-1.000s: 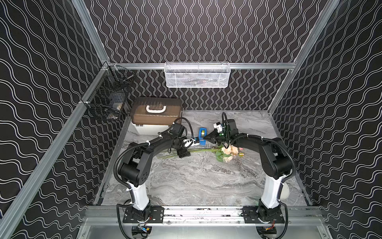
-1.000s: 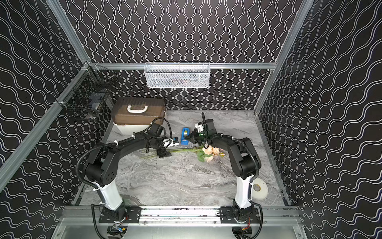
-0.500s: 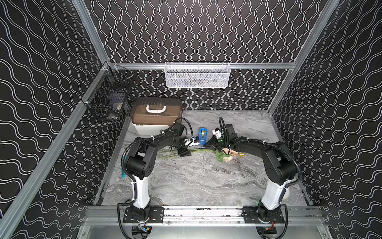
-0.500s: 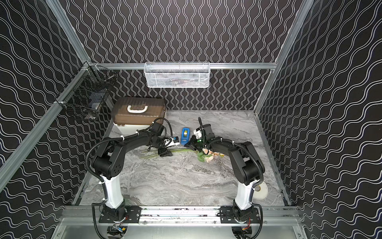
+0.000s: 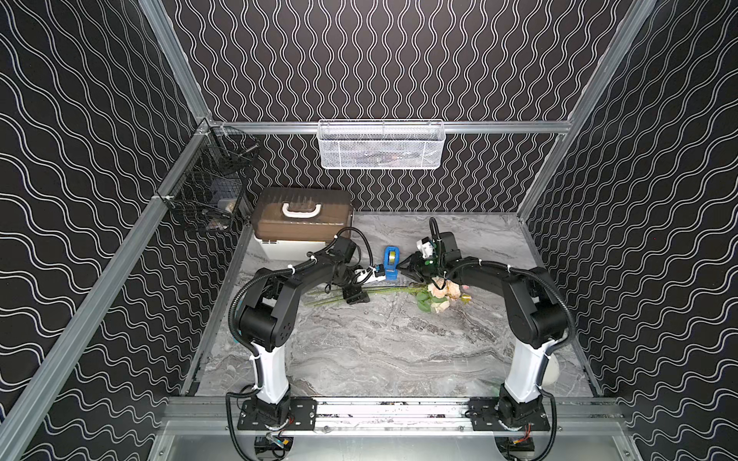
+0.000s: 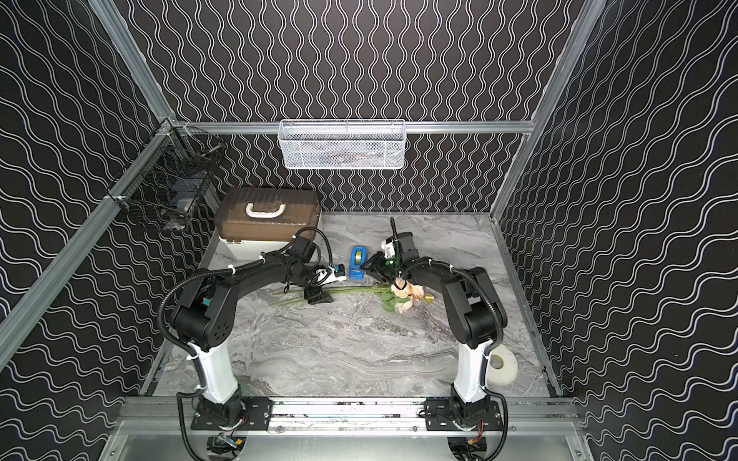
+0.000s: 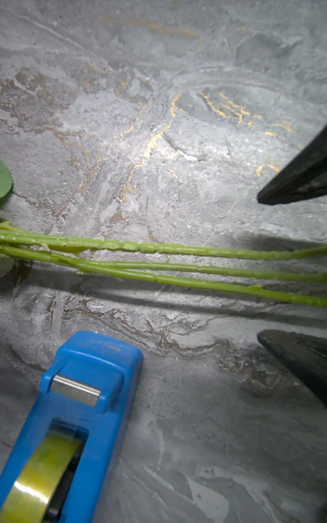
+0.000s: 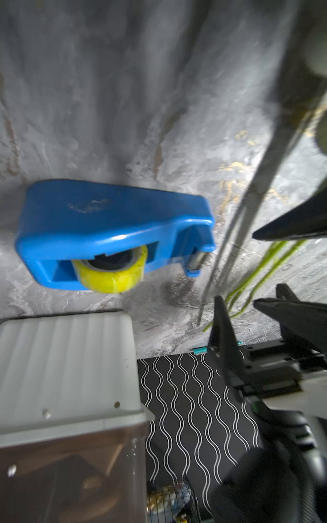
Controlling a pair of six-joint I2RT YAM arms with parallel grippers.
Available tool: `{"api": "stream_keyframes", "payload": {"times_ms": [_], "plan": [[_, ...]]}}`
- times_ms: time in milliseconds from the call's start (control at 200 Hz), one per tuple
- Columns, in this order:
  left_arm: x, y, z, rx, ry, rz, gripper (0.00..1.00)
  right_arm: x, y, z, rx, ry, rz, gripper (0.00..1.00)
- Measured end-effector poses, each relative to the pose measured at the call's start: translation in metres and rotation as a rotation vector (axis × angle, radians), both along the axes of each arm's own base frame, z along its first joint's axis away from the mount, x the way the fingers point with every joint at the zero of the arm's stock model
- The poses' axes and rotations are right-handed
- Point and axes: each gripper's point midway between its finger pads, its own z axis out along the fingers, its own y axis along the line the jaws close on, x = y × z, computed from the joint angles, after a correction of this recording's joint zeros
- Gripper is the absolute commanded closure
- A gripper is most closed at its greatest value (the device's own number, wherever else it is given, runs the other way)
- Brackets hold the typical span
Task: Wrap bouquets with tape
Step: Pull the tape from the tape cutter.
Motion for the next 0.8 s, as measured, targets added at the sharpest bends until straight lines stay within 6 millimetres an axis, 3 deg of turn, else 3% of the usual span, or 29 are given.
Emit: {"api": "stream_keyframes", "payload": {"times_ms": [355,566,801], "plan": [[0.005,0.003,-0.003,0.029,-0.011,0.030,0.25,0.022,0.005,-0.031,0.018,0.035,-0.014,0.71],[0.008,0.005,-0.005,0.041,-0.017,0.035,0.25,0.032,0.004,-0.031,0.050,0.027,-0.029,0.75],[0.009,0.006,-0.005,0.051,-0.022,0.039,0.25,0.033,0.005,-0.023,0.084,0.007,-0.031,0.73]]}}
